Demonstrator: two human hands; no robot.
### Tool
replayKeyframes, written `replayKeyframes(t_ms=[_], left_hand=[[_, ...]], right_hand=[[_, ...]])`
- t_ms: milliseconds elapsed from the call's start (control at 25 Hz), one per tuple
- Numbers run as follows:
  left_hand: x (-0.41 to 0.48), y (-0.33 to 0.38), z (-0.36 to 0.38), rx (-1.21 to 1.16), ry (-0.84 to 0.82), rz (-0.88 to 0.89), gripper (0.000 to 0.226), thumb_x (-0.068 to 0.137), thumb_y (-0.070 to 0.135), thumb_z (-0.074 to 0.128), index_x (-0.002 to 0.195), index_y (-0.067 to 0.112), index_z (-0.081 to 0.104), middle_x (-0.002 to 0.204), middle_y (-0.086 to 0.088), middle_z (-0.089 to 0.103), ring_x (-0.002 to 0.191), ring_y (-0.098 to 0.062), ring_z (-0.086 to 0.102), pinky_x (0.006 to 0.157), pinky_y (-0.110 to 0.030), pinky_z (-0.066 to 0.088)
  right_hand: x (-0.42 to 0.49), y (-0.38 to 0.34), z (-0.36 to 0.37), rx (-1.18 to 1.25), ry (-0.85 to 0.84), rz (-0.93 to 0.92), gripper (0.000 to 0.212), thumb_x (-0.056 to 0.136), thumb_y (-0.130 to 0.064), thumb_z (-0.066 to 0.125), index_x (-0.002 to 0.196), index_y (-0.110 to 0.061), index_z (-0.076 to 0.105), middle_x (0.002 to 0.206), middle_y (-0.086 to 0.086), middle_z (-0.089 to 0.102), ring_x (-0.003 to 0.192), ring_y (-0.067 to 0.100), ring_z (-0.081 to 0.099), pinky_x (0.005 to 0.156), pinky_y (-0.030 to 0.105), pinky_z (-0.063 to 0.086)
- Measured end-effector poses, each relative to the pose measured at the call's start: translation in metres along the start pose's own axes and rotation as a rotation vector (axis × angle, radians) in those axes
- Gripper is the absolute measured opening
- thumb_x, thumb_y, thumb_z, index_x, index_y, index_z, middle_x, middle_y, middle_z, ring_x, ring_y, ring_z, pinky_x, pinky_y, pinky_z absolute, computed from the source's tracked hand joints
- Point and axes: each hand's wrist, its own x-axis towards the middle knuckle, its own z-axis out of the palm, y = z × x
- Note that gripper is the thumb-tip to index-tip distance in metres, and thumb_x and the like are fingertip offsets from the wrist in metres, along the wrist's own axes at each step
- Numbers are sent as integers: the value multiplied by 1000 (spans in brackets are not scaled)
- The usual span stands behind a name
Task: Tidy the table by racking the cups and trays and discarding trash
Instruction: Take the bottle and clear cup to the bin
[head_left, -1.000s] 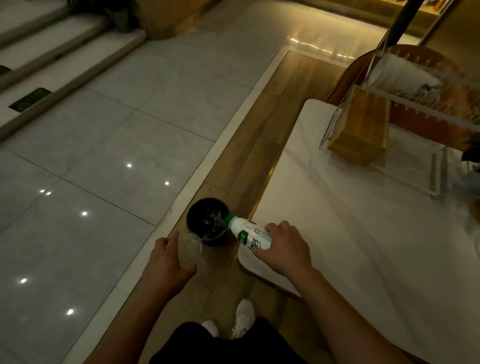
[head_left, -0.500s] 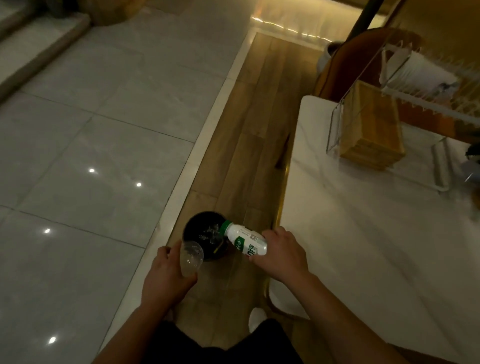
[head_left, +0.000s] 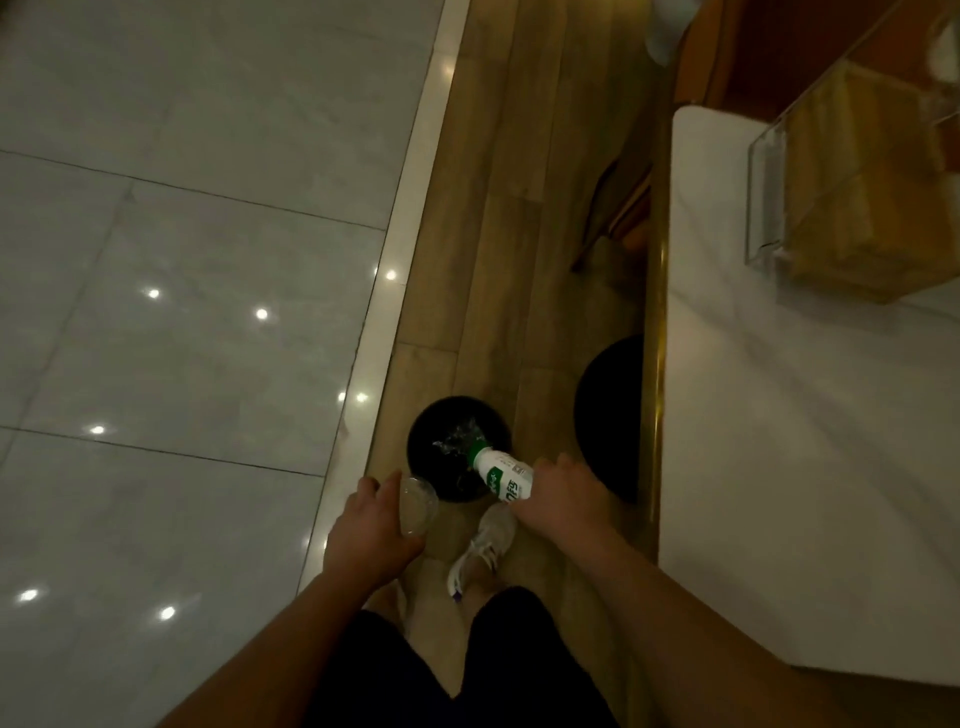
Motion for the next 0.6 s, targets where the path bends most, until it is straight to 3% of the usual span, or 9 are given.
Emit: replayKeyframes(t_ms=[240,480,600], left_hand=[[86,3,45,70,-83,-88,89,71,50,69,148,23,32,132,-8,46,114,-27,54,82,-37,54],[202,-6,102,155,-133,-9,82,68,45,72,140,22,40,125,-10,51,107,-31,57,81,-41,55],[243,-13,124,256,-169,28,81,69,45,71,138,19,38,125,-12,47,105,-31,57,74,-39,53]], right_hand=[[95,-3,57,72,-169,123,64,77,-54,68,127,-18,50,123,11,52,109,28,55,73,33,45],[189,0,115,170,-182,274,65,77,-53,69,128,-18,50,124,12,50,108,29,56,80,38,51],[222,-3,144,185,-202,313,64,78,-53,69,129,-17,51,126,12,49,109,29,55,84,41,53]])
